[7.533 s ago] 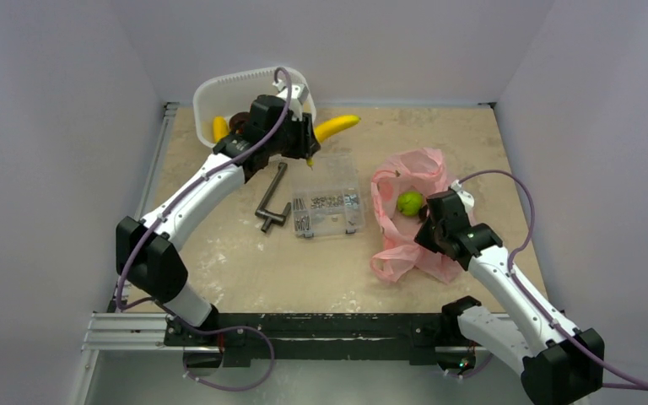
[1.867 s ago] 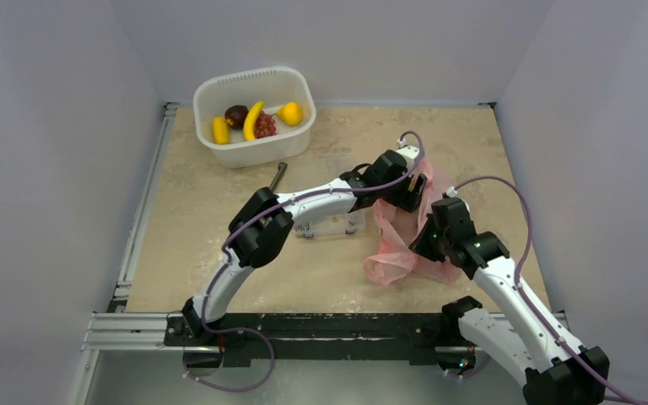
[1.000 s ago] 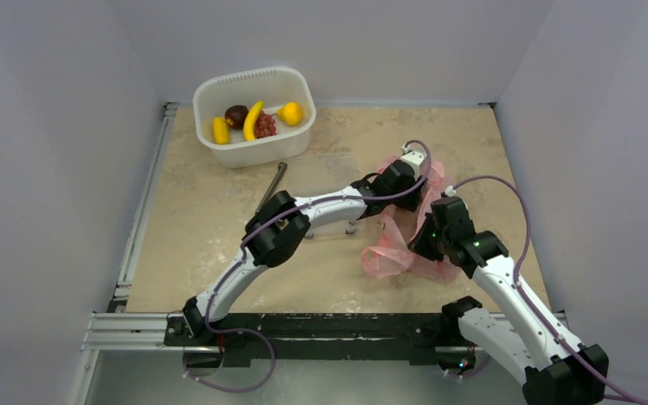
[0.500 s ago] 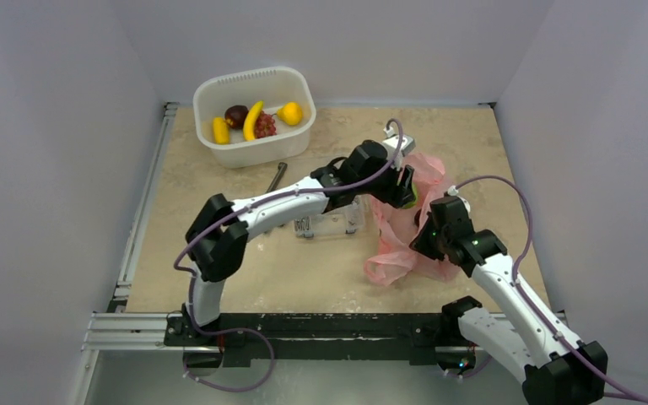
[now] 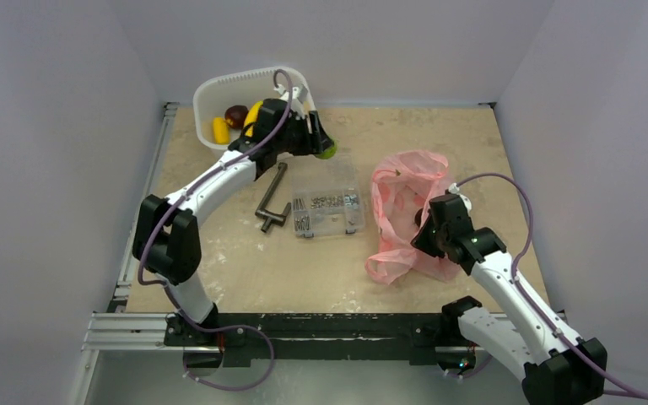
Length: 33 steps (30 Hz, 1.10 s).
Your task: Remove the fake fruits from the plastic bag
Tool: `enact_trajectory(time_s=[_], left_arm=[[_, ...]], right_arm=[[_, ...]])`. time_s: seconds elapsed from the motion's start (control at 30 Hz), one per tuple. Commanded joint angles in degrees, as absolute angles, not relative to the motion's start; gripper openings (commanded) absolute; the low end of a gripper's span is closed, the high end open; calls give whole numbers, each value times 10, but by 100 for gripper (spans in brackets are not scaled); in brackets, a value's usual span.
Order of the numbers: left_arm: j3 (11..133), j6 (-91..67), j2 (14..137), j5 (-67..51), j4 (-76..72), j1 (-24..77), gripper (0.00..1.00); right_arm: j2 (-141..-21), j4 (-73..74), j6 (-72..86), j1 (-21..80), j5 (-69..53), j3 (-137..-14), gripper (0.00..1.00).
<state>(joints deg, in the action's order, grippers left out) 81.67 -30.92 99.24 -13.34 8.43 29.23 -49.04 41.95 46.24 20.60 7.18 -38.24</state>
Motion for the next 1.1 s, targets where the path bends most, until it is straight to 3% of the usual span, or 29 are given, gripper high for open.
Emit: enact_trajectory(time_s=[0.0, 0.53, 0.87, 1.07], left_arm=[[833, -290, 970, -38, 40, 239, 21], [1093, -128, 1201, 170, 80, 185, 30], [1164, -128, 1304, 137, 144, 154, 32], [1208, -167, 1338, 96, 206, 139, 43]], right_arm=[[-496, 407, 464, 205, 91, -403, 0], [-505, 425, 462, 205, 107, -418, 0], [-515, 415, 464, 205, 100, -413, 0], [-516, 411, 463, 204, 94, -408, 0]])
